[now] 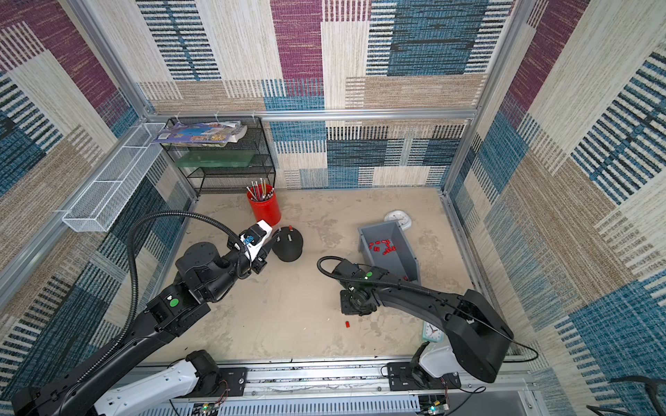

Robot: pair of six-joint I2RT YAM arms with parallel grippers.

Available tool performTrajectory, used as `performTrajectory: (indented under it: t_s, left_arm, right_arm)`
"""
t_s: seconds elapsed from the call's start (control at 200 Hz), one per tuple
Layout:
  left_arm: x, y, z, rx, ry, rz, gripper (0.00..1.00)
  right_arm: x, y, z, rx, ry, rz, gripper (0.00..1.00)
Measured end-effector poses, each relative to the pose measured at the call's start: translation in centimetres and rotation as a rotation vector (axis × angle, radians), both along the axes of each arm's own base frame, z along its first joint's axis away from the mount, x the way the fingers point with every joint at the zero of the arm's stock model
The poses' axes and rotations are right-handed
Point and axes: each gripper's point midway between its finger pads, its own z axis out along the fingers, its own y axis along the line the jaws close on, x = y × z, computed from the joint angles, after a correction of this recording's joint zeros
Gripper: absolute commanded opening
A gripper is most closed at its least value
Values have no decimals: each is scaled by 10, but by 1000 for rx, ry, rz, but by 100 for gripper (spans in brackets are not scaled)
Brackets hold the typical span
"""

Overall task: Cover the protruding screws with screw protection sleeves
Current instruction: Pick up the screw protection sleeve from the center of the board.

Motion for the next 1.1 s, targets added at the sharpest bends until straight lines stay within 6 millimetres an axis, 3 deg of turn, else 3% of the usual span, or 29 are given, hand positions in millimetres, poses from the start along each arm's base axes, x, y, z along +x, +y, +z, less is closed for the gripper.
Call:
performTrajectory:
  t_s: [0.13,0.596,1.102]
  left_arm:
    - [0,3,-2,8,-4,14,37]
    - [-1,5,-2,19,-13,14,37]
    - [-1,5,-5,24,-8,14,37]
  right_arm:
    - [-8,10,-8,0,43,56,25]
    - [-23,14,-34,-54,133,112,24]
    - [-29,13,-34,-65,155,132,23]
